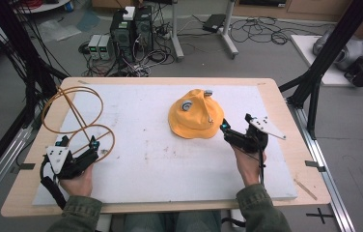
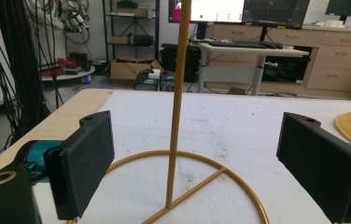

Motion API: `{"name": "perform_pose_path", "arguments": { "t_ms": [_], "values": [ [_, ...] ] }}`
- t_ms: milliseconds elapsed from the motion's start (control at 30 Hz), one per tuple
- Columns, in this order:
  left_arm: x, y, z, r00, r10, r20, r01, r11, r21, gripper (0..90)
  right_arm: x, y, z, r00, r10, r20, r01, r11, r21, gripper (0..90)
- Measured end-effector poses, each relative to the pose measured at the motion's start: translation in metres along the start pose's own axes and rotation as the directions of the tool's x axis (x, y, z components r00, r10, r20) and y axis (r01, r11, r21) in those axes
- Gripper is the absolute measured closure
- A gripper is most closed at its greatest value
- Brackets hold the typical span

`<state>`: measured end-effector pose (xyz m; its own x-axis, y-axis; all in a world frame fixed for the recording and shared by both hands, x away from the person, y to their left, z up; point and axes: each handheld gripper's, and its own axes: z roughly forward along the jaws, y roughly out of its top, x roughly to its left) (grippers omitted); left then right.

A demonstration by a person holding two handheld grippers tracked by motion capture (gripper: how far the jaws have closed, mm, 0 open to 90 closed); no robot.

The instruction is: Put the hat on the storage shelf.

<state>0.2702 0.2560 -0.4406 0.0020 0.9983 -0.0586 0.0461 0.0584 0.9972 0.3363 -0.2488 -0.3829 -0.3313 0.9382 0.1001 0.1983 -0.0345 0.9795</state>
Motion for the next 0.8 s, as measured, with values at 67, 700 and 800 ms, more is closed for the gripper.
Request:
{"name": "perform_pose_path", "arguments": {
  "t_ms": [67, 700, 800],
  "values": [
    [0.000, 0.000, 0.000, 1.0000, -0.001, 0.005, 0.001, 1.0000, 0.001, 11.5, 0.003, 0.006, 0.007, 0.9999, 0.009, -0.010, -0.009, 1.000, 0.016, 10.8],
    [-0.003, 0.000, 0.002, 0.9998, 0.000, 0.018, 0.000, 1.0000, 0.004, 11.5, 0.018, 0.045, 0.075, 0.9952, -0.010, -0.097, 0.034, 0.967, 0.254, 10.9],
    [-0.003, 0.000, 0.002, 0.9998, 0.000, 0.019, 0.000, 1.0000, 0.004, 11.5, 0.026, 0.047, 0.093, 0.9908, -0.036, -0.131, 0.078, 0.941, 0.331, 11.6]
  ]
}}
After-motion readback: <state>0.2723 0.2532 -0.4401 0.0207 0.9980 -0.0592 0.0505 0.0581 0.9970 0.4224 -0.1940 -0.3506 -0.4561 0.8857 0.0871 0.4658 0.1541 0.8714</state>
